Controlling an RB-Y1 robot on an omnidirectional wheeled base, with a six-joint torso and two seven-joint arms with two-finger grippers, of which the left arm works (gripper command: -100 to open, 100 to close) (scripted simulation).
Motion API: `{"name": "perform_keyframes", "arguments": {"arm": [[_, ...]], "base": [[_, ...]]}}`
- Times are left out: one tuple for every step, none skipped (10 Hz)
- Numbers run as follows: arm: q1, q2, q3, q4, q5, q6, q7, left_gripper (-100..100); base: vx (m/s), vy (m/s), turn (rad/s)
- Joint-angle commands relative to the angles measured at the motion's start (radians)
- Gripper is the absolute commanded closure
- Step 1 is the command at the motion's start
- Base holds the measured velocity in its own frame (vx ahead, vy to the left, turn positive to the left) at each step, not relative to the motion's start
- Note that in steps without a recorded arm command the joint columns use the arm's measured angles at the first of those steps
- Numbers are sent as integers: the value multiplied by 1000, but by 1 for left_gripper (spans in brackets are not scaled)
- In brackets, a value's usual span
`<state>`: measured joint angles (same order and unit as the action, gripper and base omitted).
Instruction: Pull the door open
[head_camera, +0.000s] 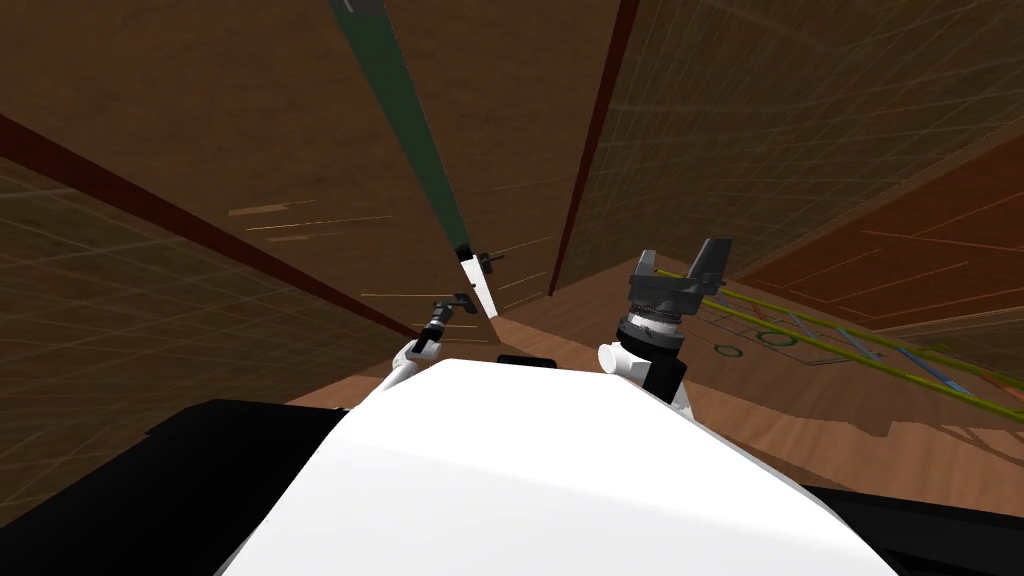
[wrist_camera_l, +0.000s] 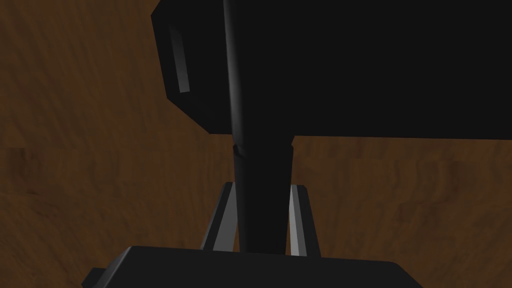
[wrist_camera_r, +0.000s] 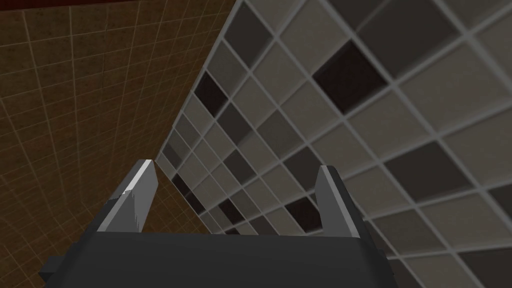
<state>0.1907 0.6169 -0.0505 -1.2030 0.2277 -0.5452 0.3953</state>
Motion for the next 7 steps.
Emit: {"name": "perform_keyframes", "arguments": {"arm": [[20,15,-22,-10,-1,-31,17,100],[33,27,-31,-14,0,-48,26,100],[45,39,-40,-17,1,-65,35,100],[56,51,-48,-20,2,-82,44,100],[67,61,-55,-22,3,-96,52,100],[78,73,-63,-25,4,-113,61,100],[71,70,-51,-22,6,-96,54,100]], "base": [[-236,109,-152],[-208,72,-140],[-199,69,-127],[-204,101,-137],[-197,84,-124],[-206,74,-127],[-96,40,-22]]}}
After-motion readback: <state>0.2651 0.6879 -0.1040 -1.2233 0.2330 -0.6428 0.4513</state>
